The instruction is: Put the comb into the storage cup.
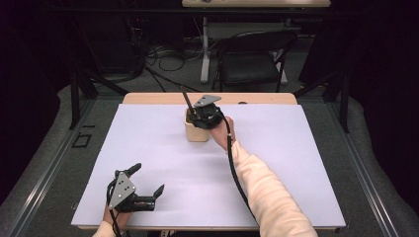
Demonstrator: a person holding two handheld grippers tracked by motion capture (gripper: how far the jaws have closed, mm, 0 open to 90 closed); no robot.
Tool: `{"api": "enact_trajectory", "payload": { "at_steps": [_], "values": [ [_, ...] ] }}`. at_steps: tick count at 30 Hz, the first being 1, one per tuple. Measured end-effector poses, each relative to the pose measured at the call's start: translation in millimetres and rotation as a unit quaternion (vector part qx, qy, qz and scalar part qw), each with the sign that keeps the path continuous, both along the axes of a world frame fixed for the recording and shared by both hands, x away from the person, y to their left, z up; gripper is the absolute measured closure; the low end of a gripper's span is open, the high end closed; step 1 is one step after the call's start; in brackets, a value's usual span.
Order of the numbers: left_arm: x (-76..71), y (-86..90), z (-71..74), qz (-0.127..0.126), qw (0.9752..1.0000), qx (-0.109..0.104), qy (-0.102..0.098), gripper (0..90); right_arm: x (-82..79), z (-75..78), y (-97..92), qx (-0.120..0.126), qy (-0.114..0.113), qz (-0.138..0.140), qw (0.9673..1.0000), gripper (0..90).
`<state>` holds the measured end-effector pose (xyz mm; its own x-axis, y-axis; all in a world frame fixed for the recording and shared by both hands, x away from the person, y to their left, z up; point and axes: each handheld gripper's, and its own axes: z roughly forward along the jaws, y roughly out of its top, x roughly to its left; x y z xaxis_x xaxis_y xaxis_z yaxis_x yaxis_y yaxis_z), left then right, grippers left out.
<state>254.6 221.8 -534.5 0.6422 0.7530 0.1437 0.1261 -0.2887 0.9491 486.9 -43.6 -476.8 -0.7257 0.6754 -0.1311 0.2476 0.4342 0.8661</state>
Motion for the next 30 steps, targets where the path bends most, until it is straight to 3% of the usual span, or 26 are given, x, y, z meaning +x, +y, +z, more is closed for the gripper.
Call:
{"api": "enact_trajectory", "payload": {
  "at_steps": [9, 19, 30],
  "values": [
    [-0.2, -0.4, 0.2, 0.000, 1.0000, 0.001, -0.001, 0.0, -12.3, 21.3, -11.2, 0.019, 0.003, -0.002, 0.9998, 31.1],
    [-0.1, -0.7, 0.3, 0.000, 1.0000, 0.001, -0.001, 0.0, -26.8, 31.9, -28.8, 0.040, 0.022, 0.019, 0.9988, 22.0],
    [0.2, -0.8, 0.3, 0.000, 1.0000, 0.002, 0.001, 0.0, -42.5, 33.8, -47.6, 0.033, 0.033, 0.039, 0.9981, 14.3]
  ]
}}
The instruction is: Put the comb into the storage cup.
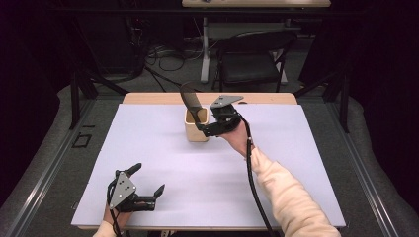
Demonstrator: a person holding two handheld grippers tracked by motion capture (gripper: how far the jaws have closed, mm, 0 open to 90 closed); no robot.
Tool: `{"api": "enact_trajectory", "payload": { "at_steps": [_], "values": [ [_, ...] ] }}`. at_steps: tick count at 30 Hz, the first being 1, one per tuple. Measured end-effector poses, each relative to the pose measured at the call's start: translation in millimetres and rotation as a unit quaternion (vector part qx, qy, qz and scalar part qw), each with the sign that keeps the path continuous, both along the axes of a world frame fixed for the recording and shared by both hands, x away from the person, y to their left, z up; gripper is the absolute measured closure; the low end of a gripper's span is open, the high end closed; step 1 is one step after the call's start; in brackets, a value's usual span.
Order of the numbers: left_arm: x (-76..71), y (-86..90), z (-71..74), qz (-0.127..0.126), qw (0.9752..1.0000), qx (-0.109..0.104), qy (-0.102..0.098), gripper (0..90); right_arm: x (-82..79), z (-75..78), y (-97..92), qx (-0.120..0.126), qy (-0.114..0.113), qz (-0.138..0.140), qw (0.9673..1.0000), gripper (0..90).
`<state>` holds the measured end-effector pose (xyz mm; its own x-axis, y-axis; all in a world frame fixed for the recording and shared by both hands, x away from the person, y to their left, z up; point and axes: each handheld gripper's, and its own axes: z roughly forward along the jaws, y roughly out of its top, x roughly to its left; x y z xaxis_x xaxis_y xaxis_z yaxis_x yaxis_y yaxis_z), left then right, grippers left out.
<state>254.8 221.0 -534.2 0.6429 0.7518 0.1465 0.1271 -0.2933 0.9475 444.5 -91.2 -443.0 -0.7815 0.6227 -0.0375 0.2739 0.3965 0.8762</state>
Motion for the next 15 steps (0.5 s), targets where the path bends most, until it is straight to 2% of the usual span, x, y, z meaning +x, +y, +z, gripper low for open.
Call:
{"api": "enact_trajectory", "payload": {
  "at_steps": [12, 15],
  "values": [
    [0.7, -0.5, -0.1, -0.001, 1.0000, 0.000, 0.000, 0.0, -12.6, -6.0, -22.0, -0.004, 0.027, 0.008, 0.9996, 6.6],
    [1.1, -0.8, 0.0, -0.001, 1.0000, 0.001, -0.001, 0.0, -17.0, -8.0, -27.3, -0.005, 0.027, 0.008, 0.9996, 5.5]
  ]
}}
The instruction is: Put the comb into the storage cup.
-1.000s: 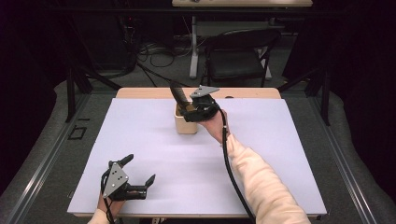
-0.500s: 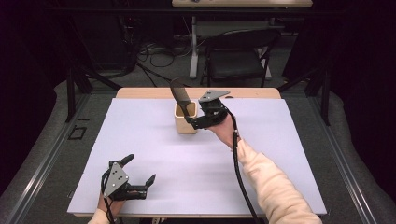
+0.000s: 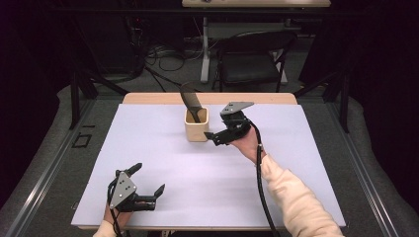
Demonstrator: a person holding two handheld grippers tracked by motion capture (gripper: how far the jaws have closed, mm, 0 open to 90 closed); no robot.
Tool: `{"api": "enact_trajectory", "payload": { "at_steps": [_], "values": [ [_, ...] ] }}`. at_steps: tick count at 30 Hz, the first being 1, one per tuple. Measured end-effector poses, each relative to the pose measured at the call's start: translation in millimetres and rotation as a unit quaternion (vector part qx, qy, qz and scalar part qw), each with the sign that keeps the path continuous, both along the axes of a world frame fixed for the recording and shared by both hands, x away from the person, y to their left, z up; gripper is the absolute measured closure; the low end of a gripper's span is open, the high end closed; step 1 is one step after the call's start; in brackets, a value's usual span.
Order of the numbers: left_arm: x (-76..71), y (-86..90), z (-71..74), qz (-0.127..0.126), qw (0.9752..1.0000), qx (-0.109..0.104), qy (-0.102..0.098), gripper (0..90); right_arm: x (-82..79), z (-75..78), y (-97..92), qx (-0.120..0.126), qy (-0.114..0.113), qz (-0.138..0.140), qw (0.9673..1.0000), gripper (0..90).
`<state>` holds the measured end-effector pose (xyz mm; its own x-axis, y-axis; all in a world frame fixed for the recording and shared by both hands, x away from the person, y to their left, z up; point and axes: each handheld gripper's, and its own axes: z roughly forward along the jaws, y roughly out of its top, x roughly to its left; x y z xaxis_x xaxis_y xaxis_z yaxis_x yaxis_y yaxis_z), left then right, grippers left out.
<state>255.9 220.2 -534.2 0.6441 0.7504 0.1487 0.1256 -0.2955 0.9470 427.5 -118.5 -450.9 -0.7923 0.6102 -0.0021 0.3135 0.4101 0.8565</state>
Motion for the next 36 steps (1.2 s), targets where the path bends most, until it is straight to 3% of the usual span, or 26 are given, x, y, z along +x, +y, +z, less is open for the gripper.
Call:
{"api": "enact_trajectory", "payload": {
  "at_steps": [22, 36],
  "values": [
    [-0.7, 0.1, 0.0, 0.000, 1.0000, 0.002, 0.000, 0.0, -37.2, -14.8, -37.6, -0.012, 0.020, 0.002, 0.9997, 0.0],
    [-1.4, 0.4, -0.1, 0.001, 1.0000, 0.000, 0.000, 0.0, -66.5, -25.5, -66.6, -0.011, 0.014, -0.011, 0.9998, 0.0]
  ]
}}
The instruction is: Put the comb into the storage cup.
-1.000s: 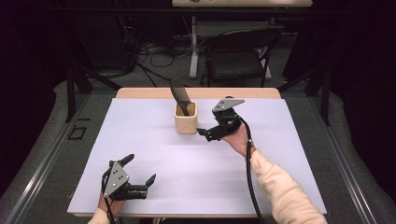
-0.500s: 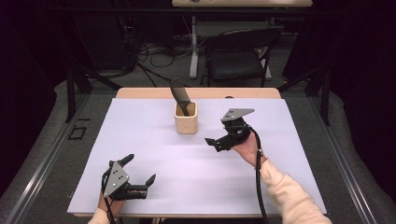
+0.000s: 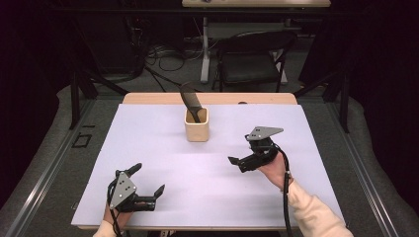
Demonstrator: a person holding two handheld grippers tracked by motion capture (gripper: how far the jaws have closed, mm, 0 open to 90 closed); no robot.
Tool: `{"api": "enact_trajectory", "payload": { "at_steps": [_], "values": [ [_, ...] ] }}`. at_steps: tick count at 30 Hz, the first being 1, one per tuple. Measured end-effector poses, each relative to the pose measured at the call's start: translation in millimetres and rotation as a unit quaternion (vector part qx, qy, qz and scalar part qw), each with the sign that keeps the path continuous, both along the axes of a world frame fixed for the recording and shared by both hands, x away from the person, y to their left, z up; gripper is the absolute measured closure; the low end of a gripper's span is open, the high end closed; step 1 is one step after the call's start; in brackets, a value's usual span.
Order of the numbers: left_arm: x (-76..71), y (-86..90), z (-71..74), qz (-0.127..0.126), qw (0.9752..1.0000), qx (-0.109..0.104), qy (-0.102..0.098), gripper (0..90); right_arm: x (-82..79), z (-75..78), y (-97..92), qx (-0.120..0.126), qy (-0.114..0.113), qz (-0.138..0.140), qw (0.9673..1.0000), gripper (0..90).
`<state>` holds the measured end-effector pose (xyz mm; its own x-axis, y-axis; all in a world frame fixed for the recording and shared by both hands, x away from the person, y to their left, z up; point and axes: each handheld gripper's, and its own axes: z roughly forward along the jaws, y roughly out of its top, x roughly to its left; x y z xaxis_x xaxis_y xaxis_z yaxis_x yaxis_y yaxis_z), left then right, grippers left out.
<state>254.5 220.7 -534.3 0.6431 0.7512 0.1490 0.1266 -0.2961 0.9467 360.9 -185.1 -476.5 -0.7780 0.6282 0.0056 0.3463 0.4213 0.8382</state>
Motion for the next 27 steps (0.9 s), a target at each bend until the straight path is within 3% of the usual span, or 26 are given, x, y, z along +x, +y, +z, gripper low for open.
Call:
{"api": "enact_trajectory", "payload": {
  "at_steps": [27],
  "values": [
    [-0.3, 0.0, -0.1, 0.001, 1.0000, 0.002, 0.002, 0.0, -46.9, -9.5, -25.9, 0.000, -0.025, -0.005, 0.9997, 0.0]
  ]
}}
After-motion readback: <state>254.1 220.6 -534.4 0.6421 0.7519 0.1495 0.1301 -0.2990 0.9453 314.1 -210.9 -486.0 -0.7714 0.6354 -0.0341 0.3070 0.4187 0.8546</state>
